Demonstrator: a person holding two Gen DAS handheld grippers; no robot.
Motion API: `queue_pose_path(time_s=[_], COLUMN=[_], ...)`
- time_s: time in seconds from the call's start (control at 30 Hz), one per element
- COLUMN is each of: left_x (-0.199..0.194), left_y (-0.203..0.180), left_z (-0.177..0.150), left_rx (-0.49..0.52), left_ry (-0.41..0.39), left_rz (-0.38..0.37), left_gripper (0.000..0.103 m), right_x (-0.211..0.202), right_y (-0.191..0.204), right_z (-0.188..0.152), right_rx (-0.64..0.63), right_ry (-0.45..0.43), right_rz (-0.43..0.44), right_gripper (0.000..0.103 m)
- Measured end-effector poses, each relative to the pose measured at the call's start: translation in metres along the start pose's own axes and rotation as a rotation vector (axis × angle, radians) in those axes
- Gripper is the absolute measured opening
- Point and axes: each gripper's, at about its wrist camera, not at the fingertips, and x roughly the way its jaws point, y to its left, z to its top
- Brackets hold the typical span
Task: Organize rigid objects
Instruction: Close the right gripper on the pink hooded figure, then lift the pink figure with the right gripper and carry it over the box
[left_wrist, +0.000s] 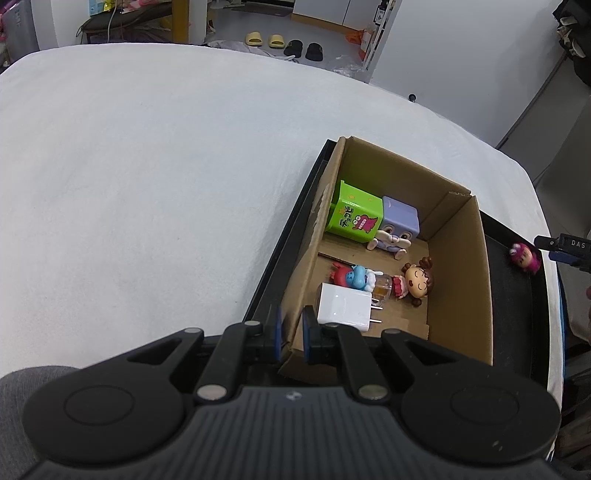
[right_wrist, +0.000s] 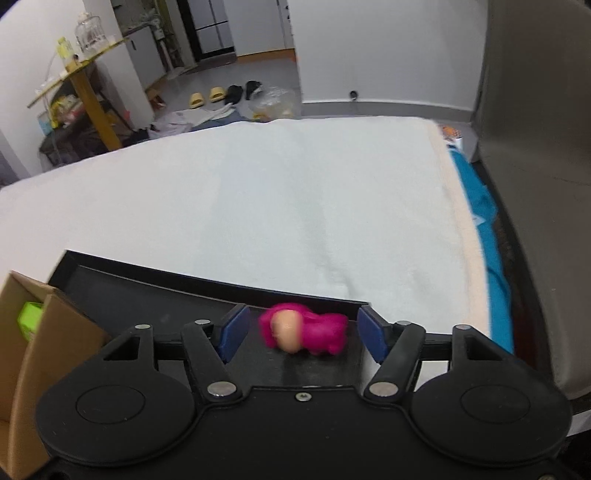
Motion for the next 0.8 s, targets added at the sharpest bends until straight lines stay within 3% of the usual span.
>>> queue_pose_path(time_s=[0.37, 0.57, 0.7, 0.8], left_x=[-0.001, -0.001, -0.001, 0.0], left_y=[0.0, 0.0, 0.0, 0.0], left_z=[0.0, 0.0, 0.0, 0.0], left_rx=[-0.002, -0.005, -0.005, -0.003], left_ry=[0.002, 0.002, 0.002, 0.005], left_rz=[-0.003, -0.007, -0.011, -0.006], left_gripper=[0.01, 0.01, 0.01, 0.01], right_x=[0.034, 0.049, 0.048, 0.044], right_y=[0.01, 0.027, 0.031, 0.03], right_z=[-0.007, -0.023, -0.028, -0.028], right_rx=[-0.052, -0.149, -0.166, -0.153], right_ry=[0.063, 0.112, 0.112, 0.102], right_rz=[-0.047, -0.107, -0.11, -0.103], right_gripper=[0.064, 0.064, 0.039, 0.038])
